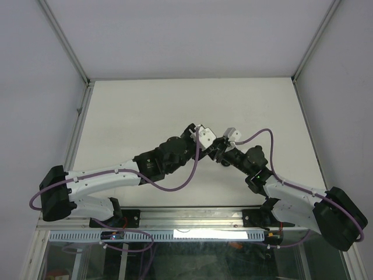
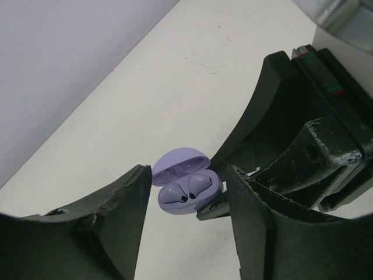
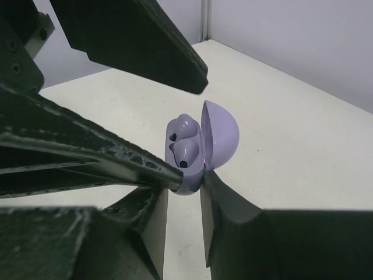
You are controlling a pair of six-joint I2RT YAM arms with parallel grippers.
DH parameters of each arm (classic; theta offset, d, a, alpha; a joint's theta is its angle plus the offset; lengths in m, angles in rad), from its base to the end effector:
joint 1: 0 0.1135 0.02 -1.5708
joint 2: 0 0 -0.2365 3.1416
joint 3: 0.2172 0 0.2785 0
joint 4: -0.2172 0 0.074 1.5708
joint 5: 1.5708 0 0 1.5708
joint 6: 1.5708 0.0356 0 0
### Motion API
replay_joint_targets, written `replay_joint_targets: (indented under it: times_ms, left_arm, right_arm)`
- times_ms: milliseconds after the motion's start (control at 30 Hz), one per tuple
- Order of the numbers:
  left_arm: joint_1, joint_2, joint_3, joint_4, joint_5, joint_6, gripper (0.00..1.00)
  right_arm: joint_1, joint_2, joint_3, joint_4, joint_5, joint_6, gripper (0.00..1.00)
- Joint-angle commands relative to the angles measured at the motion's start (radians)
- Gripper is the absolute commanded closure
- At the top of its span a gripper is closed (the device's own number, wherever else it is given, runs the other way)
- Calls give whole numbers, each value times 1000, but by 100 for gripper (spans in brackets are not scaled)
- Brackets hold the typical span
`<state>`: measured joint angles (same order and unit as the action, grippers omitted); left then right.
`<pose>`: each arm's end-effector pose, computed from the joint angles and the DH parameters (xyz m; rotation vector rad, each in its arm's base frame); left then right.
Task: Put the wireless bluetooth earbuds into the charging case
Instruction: Place the earbud in the charging case, then close the charging case.
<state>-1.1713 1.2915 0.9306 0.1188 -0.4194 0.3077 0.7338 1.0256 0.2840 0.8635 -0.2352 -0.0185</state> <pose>0.1432 -0.3019 0.2754 0.9768 1.5094 -0.2384 0.1773 0.1711 0.1895 -0.7292 1.3072 0.7511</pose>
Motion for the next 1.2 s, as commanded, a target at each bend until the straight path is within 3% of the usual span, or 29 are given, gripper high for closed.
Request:
replay_joint_targets:
  times_ms: [0,167,500,867,1167]
  left_arm:
    - [-10,-77,53,-32,39,-91,40]
    - [24,-140,63,-90,90,-189,32]
    - [277,-268,5,-150,536,-465,24]
    - [455,-194,11,-134,883,-646,20]
    - [468,-139,5,-88,1063,-701,21]
  right_arm:
    - [3,-24,15,89,-12,11,100]
    - [2,-31,28,67,-46,8,100]
    - [1,-27,61,47,-157,25,100]
    - [1,-28,94,71,-283,85,100]
    - [1,-4,109,114,-318,139,100]
